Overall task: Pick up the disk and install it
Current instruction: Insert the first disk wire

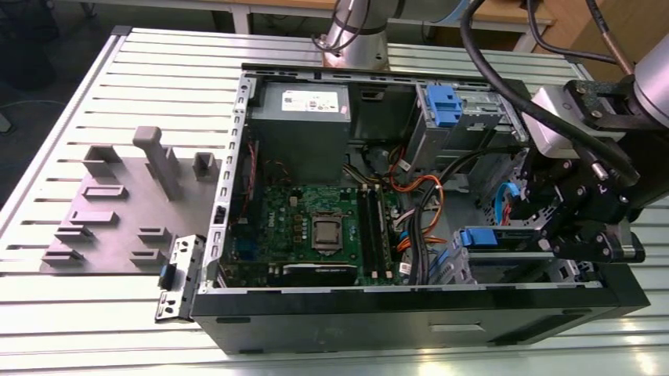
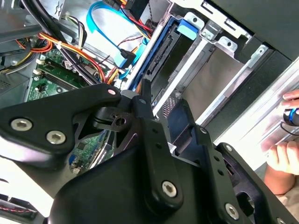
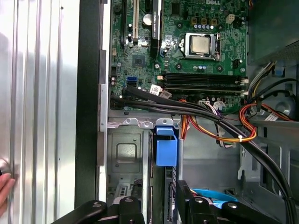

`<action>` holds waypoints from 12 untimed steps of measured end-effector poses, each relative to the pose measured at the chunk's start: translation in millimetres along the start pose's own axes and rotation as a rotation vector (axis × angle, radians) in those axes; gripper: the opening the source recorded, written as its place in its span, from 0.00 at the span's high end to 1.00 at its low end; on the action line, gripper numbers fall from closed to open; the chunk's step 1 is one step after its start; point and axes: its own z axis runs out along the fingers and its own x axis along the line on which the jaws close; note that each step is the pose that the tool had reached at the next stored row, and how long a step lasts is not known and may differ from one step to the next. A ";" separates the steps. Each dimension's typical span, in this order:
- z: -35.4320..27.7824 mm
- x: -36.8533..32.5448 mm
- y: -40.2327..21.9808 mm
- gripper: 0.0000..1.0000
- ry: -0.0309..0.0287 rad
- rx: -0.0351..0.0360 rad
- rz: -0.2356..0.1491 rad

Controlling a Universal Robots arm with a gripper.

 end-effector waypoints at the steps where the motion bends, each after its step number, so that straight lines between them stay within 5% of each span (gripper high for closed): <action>1: -1.3 -0.1 0.0 0.58 -0.0001 0.0000 0.000; 12: -5.8 -0.5 0.1 0.58 -0.0020 0.0000 0.000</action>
